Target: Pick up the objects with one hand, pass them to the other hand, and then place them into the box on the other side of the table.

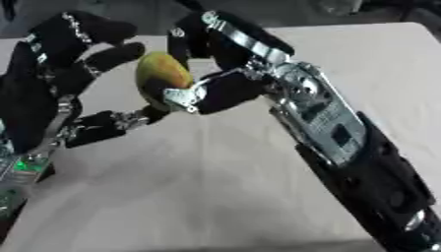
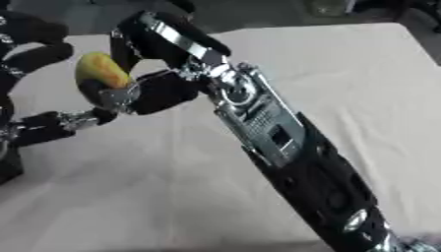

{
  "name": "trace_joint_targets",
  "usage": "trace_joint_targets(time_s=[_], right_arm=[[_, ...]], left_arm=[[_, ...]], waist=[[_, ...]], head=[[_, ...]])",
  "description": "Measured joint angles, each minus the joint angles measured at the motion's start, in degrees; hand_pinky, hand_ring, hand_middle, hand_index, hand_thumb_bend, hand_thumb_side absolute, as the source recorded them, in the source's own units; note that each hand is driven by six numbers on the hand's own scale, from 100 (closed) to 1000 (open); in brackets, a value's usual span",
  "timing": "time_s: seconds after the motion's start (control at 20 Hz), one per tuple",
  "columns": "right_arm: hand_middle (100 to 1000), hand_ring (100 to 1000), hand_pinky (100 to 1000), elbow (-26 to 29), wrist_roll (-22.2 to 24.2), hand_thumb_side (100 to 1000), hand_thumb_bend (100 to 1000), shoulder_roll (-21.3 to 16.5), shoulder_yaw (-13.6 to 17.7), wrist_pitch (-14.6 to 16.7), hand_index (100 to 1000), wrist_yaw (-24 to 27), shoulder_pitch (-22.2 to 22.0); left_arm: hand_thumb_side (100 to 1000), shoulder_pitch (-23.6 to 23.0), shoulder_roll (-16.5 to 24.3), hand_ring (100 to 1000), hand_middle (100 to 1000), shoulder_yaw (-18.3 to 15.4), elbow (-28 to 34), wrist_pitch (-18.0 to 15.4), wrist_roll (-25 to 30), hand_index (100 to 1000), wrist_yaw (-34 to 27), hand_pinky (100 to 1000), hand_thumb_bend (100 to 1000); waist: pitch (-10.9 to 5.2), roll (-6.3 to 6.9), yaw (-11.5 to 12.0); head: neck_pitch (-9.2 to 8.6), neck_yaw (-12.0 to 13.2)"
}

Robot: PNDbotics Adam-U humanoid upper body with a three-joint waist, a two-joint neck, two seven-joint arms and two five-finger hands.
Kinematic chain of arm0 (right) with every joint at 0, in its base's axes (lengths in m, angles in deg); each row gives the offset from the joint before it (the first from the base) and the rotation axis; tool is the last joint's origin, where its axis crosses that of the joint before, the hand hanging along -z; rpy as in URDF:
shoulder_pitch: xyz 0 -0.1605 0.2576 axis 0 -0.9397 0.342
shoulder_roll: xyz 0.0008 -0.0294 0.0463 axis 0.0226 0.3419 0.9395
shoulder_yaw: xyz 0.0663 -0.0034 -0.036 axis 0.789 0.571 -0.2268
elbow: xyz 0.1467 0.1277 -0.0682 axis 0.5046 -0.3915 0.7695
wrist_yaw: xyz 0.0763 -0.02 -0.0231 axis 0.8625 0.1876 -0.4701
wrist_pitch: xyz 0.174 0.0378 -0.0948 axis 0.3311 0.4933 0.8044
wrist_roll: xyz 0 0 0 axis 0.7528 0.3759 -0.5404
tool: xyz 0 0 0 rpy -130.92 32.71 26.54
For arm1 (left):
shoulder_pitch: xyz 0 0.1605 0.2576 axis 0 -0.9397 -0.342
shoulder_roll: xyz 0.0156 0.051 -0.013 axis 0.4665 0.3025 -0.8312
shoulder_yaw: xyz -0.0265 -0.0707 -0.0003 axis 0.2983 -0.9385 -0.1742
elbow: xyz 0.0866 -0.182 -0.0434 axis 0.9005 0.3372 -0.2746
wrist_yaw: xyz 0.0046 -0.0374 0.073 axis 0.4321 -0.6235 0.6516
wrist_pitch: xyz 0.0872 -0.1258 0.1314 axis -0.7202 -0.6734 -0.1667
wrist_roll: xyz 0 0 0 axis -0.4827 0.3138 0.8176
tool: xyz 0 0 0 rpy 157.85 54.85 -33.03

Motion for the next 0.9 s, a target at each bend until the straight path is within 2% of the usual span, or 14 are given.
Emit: trace_joint_targets(time_s=[0.9], right_arm=[[423,451,609,0.1,0.6,100,322,-0.3,-0.3,-0.4,463,1.0,0.0]], left_arm=[[100,1.5,-0.5,546,704,1.5,0.0,-0.9,1.4,784,0.2,617,881]], waist=[[0.18,0.00,-0.1]], head=[[-0.02,0.0]])
